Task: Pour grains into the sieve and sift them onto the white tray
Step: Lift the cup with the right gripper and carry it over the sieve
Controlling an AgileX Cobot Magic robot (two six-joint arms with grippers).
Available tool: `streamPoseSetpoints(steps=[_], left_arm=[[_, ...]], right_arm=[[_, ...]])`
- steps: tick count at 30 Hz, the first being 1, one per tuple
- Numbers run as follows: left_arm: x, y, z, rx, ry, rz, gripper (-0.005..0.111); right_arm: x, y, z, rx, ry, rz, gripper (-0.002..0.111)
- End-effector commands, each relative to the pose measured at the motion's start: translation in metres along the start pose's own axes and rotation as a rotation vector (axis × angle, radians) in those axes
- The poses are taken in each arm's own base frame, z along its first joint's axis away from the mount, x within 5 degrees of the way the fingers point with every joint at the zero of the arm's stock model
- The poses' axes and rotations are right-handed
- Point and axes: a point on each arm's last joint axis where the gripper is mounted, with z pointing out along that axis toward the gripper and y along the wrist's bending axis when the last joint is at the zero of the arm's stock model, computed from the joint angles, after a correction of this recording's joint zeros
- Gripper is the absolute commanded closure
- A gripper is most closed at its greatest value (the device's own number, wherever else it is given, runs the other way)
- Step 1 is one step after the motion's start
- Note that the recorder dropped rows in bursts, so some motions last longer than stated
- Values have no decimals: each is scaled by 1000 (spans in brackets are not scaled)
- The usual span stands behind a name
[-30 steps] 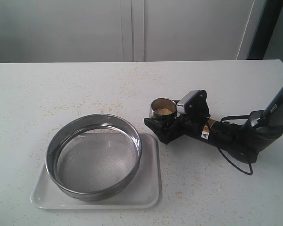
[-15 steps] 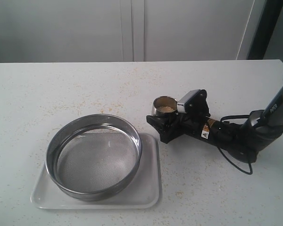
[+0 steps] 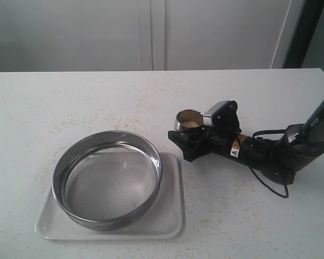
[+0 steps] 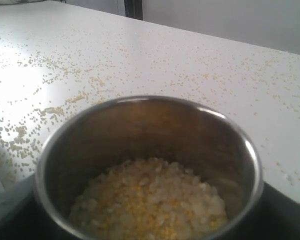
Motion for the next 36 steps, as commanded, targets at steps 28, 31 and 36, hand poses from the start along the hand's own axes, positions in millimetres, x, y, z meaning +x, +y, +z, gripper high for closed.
streamPoseSetpoints(steps=[28, 31, 36], left_arm=[[1, 0, 0, 2, 0, -19, 107], [1, 0, 0, 2, 0, -19, 107], [1, 0, 0, 2, 0, -19, 107]], right_arm=[[-159, 49, -71, -25, -151, -68, 108], [-171, 55, -79, -28, -115, -96, 108], [-189, 68, -93, -62, -77, -133, 108]])
